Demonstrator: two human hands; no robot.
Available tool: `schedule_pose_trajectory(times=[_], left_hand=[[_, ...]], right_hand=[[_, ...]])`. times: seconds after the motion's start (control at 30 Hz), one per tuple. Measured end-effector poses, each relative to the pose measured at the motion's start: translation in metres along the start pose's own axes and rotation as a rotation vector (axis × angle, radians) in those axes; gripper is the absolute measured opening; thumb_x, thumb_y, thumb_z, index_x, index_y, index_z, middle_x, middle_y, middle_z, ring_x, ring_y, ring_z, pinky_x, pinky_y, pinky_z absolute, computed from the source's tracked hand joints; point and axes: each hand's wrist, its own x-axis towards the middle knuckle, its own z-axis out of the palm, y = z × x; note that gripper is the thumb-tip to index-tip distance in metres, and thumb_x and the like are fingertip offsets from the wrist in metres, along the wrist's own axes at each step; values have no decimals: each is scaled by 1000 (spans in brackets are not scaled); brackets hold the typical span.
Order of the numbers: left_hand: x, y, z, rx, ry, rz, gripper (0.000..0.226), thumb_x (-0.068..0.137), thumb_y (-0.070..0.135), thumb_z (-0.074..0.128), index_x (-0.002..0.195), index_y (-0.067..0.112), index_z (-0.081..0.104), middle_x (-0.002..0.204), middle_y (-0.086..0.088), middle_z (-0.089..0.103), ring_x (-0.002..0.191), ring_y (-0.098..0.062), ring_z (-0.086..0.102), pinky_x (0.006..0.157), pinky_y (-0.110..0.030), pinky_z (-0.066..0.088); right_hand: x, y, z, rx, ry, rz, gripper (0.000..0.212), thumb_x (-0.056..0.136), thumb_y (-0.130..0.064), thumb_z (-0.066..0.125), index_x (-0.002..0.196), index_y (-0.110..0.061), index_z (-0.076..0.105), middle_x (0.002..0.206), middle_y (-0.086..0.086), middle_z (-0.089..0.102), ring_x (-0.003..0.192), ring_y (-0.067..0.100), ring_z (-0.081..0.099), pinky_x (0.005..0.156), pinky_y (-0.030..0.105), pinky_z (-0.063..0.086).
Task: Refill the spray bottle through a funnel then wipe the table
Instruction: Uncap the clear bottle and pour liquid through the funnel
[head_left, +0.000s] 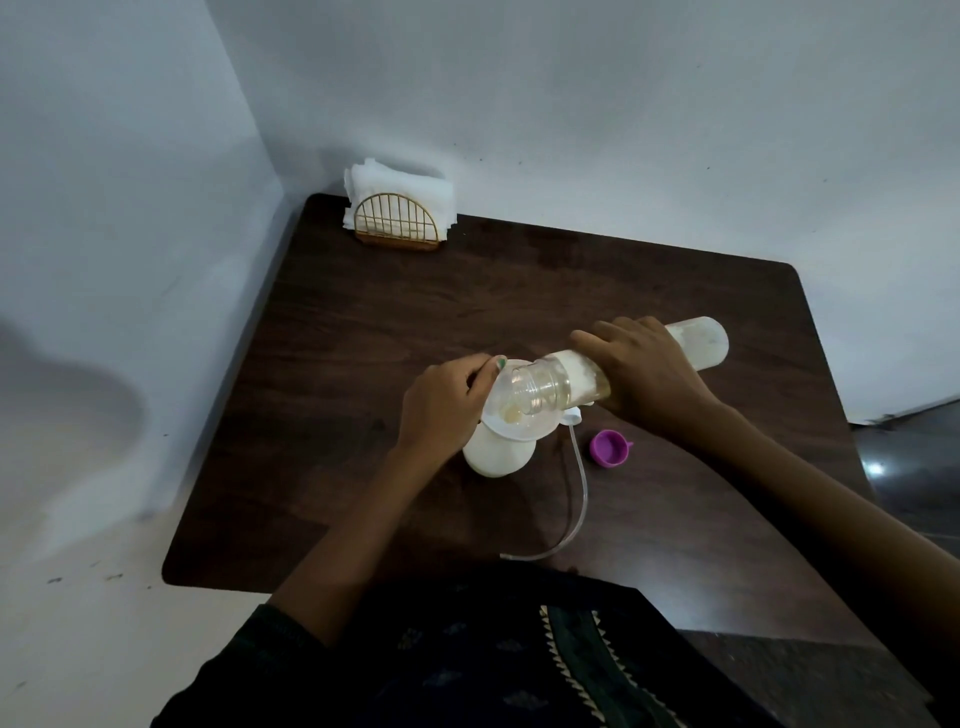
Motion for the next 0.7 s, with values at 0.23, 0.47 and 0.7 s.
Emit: schedule_pose_trajectory(times=[0.23, 0.47, 0.7], left_hand=[[0, -1, 1, 6, -6, 2, 29, 97, 36, 45, 92, 20, 69, 62, 11, 56, 60, -11, 56, 55, -27, 41], [-1, 0, -1, 10, -6, 2, 32, 97, 39, 44, 93, 20, 69, 67, 6, 63, 63, -12, 59, 62, -37, 53], [0, 0, -4, 9, -60, -10, 38, 97, 46, 39, 80, 22, 64, 58, 5, 57, 56, -9, 55, 54, -29, 42]], right_hand=[[0, 1, 1, -1, -13, -2, 52, 55, -18, 87, 99, -12, 60, 81, 8, 66, 69, 28, 61, 64, 39, 46], [-2, 1, 5, 42, -23, 24, 46, 59, -21, 84, 97, -14, 59, 80, 6, 64, 69, 27, 60, 64, 38, 45], [-6, -1, 17, 309, -29, 176, 42, 65, -30, 80, 97, -14, 57, 82, 1, 63, 71, 23, 59, 63, 37, 46]])
